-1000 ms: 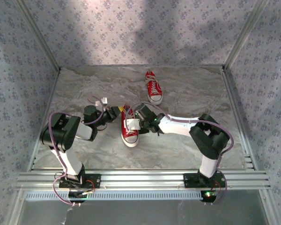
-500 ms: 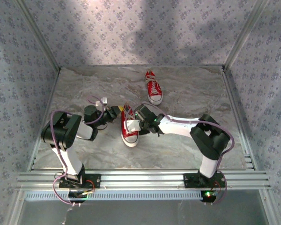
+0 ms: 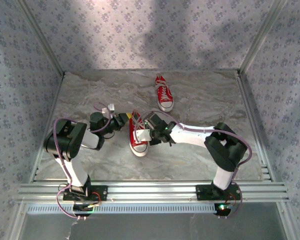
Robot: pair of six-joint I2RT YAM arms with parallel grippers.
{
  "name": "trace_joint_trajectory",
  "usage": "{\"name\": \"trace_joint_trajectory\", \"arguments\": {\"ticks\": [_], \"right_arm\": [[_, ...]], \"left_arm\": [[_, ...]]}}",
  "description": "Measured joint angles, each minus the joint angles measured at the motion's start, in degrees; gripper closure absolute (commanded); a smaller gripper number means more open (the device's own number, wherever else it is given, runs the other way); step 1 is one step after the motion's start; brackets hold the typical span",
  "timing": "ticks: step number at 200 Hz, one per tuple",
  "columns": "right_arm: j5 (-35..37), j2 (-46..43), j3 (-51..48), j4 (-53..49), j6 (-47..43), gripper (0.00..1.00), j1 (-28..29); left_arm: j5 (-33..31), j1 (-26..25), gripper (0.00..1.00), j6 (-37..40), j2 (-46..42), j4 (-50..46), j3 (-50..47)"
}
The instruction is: Tie the shoes
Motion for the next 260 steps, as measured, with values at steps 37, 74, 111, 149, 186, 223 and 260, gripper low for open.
{"name": "trace_joint_trajectory", "arguments": {"ticks": [37, 74, 111, 149, 186, 223, 260], "right_arm": [[0.0, 0.0, 0.02, -0.83, -0.44, 1.0, 0.26], [-1.18, -0.02, 0.44, -0.83, 0.76, 0.98, -0.15], [-6.19, -1.42, 0.55, -0.57, 5.35, 0.72, -2.54], [-10.01, -5.7, -2.1, 3.61, 9.99, 0.63, -4.46], [-10.1, -15.3, -8.74, 11.02, 22.25, 0.41, -7.41], [-6.93, -21.42, -8.13, 11.04, 40.44, 0.31, -11.87], [-0.24, -26.69, -9.46, 6.36, 56.0, 0.23, -12.66]], "left_arm": [[0.0, 0.0, 1.0, 0.0, 0.0, -0.24, 0.0], [0.09, 0.0, 1.0, 0.48, -0.02, -0.15, 0.07], [-0.28, -0.59, 0.74, 2.84, -1.03, -0.02, 0.17], [-0.68, -3.52, 0.38, 7.5, -6.25, -2.49, 0.09], [-3.96, -7.54, 0.11, 17.49, -18.4, -15.26, -1.27], [-20.17, -15.26, 0.08, 30.93, -33.99, -41.94, 1.57], [-31.45, -17.97, 0.17, 36.22, -33.4, -59.49, 7.3]]}}
